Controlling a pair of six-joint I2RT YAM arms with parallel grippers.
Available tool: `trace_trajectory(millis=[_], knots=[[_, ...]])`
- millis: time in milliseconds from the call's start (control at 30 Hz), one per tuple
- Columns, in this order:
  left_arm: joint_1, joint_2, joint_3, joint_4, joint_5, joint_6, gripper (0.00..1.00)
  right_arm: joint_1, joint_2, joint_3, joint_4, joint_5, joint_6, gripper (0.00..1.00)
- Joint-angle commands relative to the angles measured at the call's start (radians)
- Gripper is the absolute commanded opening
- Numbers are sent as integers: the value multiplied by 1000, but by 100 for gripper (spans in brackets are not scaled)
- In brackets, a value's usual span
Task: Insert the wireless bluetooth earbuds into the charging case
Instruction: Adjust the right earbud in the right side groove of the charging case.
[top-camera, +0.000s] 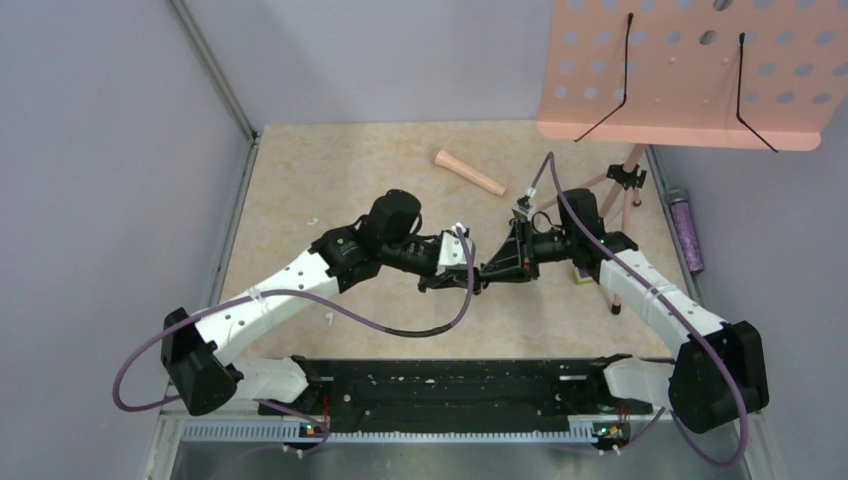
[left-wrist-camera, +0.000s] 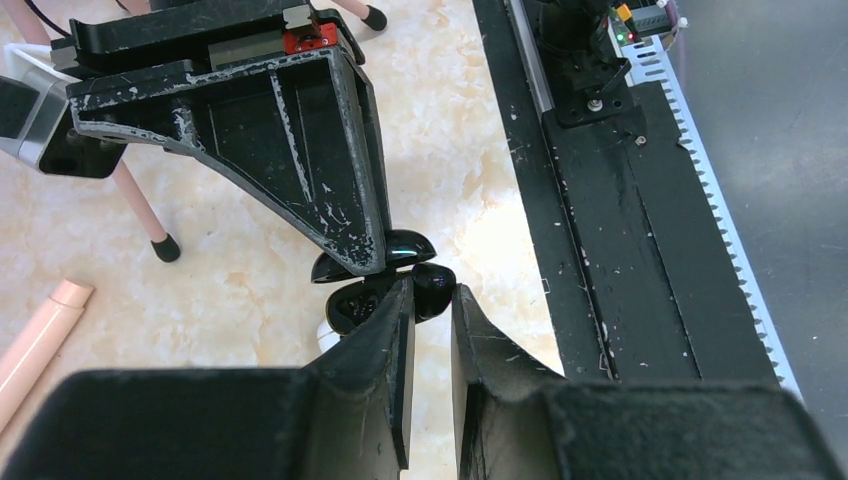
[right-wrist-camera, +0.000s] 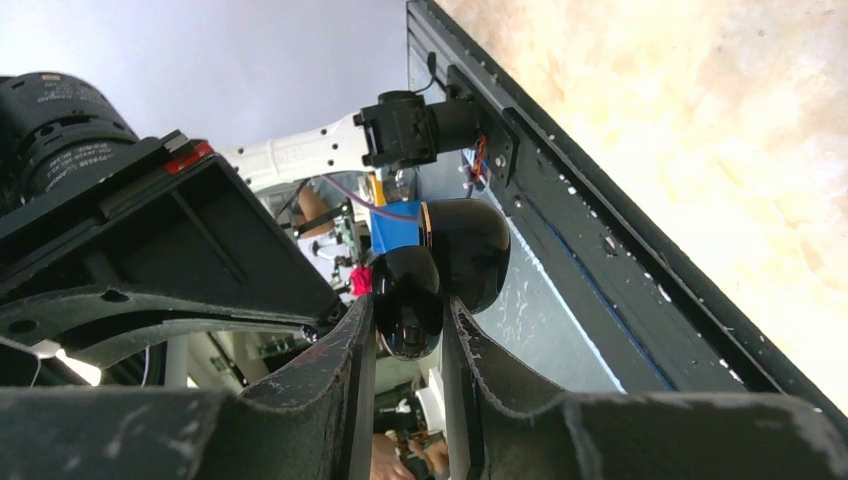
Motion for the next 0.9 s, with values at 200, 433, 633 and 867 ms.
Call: trace_trajectory(millis=[200, 433, 633, 867], knots=[[4, -59, -27, 54, 105, 159, 0, 2, -1, -32, 89, -164, -39, 0], [19, -19, 42, -150, 178, 348, 0, 42, 1, -37, 157, -212, -37, 0], [55, 18, 170, -399, 251, 509, 0, 59, 19, -47, 183, -239, -32, 0], [93, 47, 217, -445, 325, 585, 0, 70, 95, -10, 145, -262, -116, 0]])
